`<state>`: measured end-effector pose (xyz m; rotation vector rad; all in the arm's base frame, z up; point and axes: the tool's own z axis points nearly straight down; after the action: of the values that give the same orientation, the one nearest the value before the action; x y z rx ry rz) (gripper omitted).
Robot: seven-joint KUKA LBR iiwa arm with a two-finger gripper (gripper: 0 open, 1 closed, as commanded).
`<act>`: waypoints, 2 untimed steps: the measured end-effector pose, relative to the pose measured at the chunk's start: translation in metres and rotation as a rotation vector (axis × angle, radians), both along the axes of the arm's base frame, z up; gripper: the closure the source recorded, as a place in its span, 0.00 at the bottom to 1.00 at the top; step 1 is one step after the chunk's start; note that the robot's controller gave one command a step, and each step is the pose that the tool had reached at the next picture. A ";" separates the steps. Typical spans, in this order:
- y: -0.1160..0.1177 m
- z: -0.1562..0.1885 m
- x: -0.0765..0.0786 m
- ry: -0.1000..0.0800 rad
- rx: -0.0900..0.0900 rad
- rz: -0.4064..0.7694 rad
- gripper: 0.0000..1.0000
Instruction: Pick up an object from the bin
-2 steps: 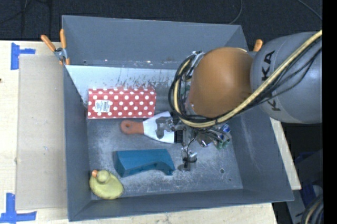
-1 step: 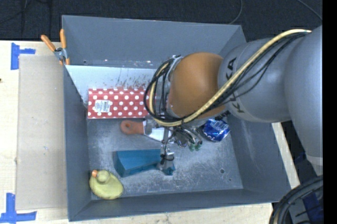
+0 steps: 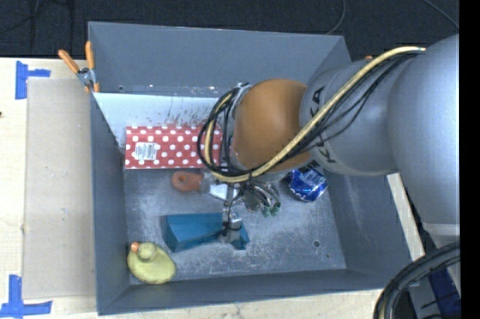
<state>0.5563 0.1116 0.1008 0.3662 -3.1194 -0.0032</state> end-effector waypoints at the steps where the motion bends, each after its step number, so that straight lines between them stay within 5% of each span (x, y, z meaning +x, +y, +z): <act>1: -0.015 -0.016 0.004 0.003 -0.001 0.147 0.00; 2: -0.016 -0.024 0.001 0.000 -0.001 -0.004 0.00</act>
Offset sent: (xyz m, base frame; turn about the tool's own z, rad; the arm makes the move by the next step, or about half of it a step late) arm -0.0036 -0.0133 -0.0308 -0.0660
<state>0.5577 0.0954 0.0772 0.3606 -3.1196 -0.0014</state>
